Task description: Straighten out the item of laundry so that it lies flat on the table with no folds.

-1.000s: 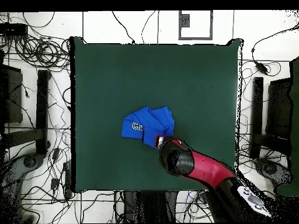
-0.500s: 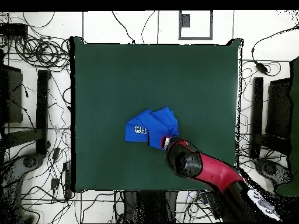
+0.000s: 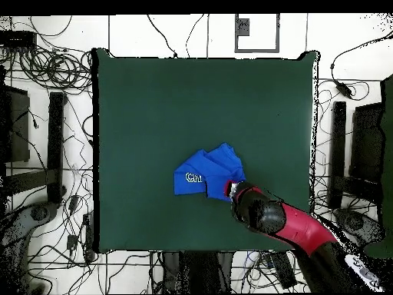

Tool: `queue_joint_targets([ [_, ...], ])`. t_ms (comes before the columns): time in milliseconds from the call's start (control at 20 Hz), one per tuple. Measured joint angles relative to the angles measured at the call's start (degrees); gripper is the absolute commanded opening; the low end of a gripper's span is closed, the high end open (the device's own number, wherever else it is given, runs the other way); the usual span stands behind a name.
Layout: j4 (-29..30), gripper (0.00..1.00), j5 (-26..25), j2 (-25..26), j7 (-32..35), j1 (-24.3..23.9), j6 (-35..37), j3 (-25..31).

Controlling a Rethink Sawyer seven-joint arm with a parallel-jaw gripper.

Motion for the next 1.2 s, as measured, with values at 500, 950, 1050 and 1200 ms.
queue_joint_targets([
  [500,-3.95,0.00,-3.12,3.51,0.01,-2.27,3.54,1.81],
  [950,-6.88,1.00,-5.61,5.97,0.00,-4.10,5.60,4.69],
  [1050,-7.33,1.00,-6.26,6.80,0.00,-4.74,5.60,5.46],
  [1200,-7.74,1.00,-7.40,7.73,0.00,-5.60,5.60,6.68],
])
